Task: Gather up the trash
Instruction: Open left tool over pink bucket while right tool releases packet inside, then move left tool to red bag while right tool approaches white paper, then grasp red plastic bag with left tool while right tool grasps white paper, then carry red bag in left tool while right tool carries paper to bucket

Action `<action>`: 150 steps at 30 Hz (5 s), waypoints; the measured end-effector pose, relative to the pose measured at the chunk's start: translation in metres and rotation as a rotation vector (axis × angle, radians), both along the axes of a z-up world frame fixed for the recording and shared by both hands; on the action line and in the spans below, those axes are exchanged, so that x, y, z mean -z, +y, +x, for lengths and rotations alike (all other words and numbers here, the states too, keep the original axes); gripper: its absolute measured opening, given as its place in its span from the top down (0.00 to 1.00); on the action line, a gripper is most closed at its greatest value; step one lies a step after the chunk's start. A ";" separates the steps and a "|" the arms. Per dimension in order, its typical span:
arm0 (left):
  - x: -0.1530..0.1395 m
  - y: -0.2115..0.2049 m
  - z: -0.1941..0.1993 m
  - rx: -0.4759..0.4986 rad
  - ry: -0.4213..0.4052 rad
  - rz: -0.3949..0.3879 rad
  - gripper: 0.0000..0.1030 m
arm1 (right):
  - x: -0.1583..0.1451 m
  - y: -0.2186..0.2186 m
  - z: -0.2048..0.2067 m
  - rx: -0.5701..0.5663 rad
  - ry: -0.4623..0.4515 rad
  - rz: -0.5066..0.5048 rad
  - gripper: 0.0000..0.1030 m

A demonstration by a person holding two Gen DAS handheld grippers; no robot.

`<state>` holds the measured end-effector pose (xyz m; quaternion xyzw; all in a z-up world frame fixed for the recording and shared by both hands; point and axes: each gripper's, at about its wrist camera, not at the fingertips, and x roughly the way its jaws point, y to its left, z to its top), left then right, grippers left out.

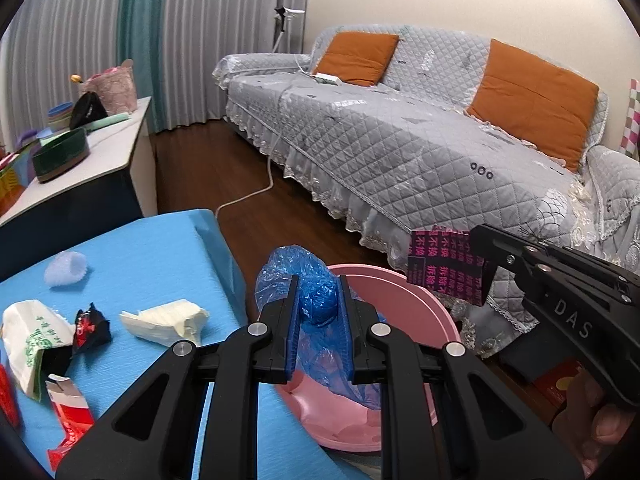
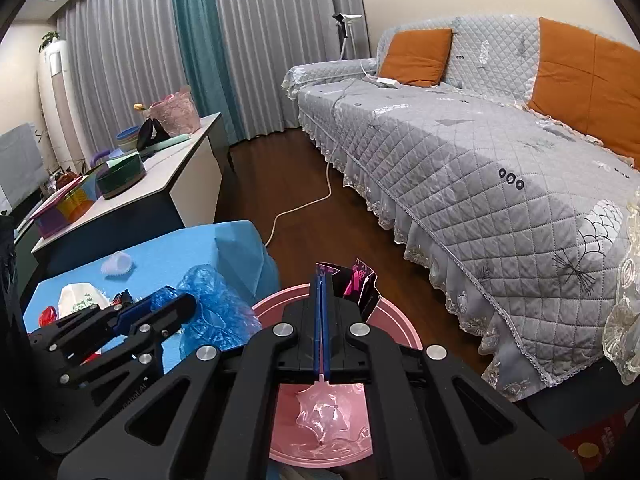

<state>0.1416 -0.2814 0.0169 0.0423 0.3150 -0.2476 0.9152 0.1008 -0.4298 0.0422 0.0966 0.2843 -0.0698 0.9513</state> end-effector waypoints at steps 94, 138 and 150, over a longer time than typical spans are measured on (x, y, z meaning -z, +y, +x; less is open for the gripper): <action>0.031 0.350 -0.038 -0.860 0.001 0.041 0.56 | 0.044 0.214 0.071 -0.417 0.108 -0.079 0.98; -0.013 0.247 -0.050 -0.520 -0.127 -0.024 0.56 | 0.011 0.152 0.015 -0.267 0.023 -0.095 0.98; -0.012 0.212 -0.046 -0.432 -0.117 -0.038 0.56 | 0.012 0.128 0.010 -0.215 0.029 -0.097 0.98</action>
